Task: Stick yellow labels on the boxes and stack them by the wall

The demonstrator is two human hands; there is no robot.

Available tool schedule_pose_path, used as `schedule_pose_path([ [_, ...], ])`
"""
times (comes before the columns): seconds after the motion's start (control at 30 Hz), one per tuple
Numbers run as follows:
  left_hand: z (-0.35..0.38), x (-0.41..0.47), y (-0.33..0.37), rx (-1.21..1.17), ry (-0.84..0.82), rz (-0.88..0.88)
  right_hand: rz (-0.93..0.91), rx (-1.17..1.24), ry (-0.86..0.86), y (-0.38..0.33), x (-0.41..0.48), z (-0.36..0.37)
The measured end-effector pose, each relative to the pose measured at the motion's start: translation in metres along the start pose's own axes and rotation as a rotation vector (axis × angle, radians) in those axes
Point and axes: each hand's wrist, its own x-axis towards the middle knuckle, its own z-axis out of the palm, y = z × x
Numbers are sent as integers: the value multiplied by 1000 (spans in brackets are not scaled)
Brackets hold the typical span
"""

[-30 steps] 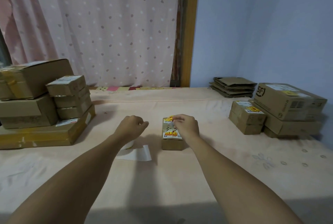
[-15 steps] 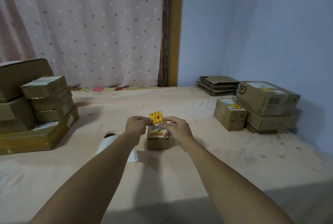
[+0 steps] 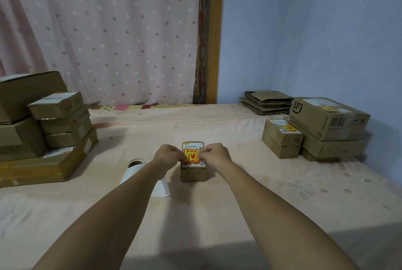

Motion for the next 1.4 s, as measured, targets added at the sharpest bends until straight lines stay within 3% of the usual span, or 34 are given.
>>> schedule_pose_path([
  [0.7, 11, 2, 15, 232, 56, -52, -5, -122, -15, 0, 6, 7],
  [1.03, 11, 2, 10, 154, 39, -105, -18, -135, -1, 2, 5, 12],
  [1.3, 11, 1, -1, -118, -14, -225, -3, -83, 4, 6, 9, 14],
  [1.4, 18, 4, -5, -82, 21, -199, -13, -90, 19, 5, 8, 14],
])
